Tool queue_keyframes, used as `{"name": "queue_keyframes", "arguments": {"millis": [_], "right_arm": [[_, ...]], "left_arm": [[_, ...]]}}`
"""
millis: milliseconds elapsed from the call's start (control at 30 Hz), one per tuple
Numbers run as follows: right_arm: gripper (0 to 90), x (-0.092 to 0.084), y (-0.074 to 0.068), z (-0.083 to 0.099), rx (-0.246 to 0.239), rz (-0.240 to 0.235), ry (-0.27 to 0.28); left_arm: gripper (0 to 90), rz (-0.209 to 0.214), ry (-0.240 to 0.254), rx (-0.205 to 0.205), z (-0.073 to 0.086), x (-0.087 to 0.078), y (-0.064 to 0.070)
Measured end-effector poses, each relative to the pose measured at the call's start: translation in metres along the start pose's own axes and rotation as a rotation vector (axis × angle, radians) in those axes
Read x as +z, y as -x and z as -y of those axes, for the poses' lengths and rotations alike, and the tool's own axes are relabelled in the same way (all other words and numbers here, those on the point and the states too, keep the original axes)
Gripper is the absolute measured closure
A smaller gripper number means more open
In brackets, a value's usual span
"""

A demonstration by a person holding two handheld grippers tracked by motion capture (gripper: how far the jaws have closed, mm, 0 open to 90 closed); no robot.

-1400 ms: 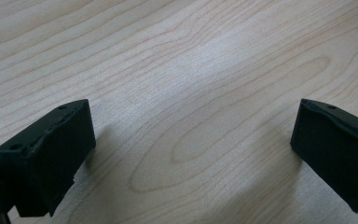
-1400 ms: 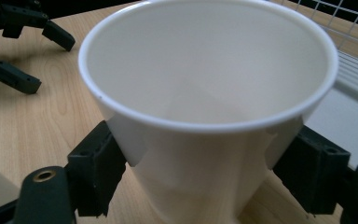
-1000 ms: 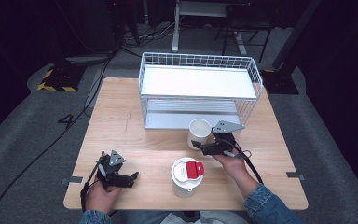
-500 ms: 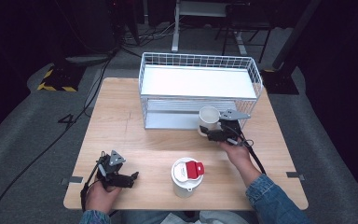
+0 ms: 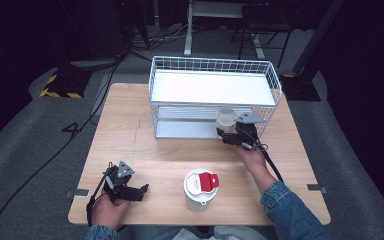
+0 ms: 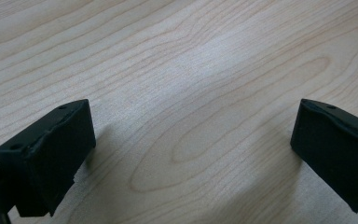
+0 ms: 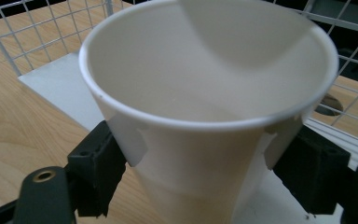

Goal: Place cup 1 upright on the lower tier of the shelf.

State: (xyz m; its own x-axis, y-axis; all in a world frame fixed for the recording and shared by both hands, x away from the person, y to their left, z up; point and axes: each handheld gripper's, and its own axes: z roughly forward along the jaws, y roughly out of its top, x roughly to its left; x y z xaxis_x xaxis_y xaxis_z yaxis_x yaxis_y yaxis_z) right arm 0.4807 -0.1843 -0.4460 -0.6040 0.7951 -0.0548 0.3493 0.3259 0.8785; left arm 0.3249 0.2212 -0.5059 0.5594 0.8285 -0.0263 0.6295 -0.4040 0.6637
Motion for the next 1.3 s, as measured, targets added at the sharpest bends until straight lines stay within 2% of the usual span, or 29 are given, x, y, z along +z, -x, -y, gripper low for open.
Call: {"name": "queue_keyframes", "arguments": {"millis": [167, 600, 767, 1000, 1300], "right_arm": [[22.4, 0.008, 0.0, 0.001, 0.004, 0.021, 0.012], [22.4, 0.025, 0.01, 0.008, 0.051, 0.103, 0.041], [22.4, 0.03, 0.016, 0.01, 0.091, 0.107, 0.053], [22.4, 0.035, 0.019, 0.012, 0.089, 0.115, 0.056], [22.4, 0.039, 0.024, 0.016, 0.115, 0.107, 0.057]], "left_arm": [[0.2, 0.0, 0.0, 0.0, 0.0, 0.0, 0.0], [0.2, 0.0, 0.0, 0.0, 0.0, 0.0, 0.0], [0.3, 0.0, 0.0, 0.0, 0.0, 0.0, 0.0], [0.3, 0.001, -0.003, 0.003, 0.0, 0.0, 0.0], [0.3, 0.0, -0.002, 0.002, 0.0, 0.0, 0.0]]}}
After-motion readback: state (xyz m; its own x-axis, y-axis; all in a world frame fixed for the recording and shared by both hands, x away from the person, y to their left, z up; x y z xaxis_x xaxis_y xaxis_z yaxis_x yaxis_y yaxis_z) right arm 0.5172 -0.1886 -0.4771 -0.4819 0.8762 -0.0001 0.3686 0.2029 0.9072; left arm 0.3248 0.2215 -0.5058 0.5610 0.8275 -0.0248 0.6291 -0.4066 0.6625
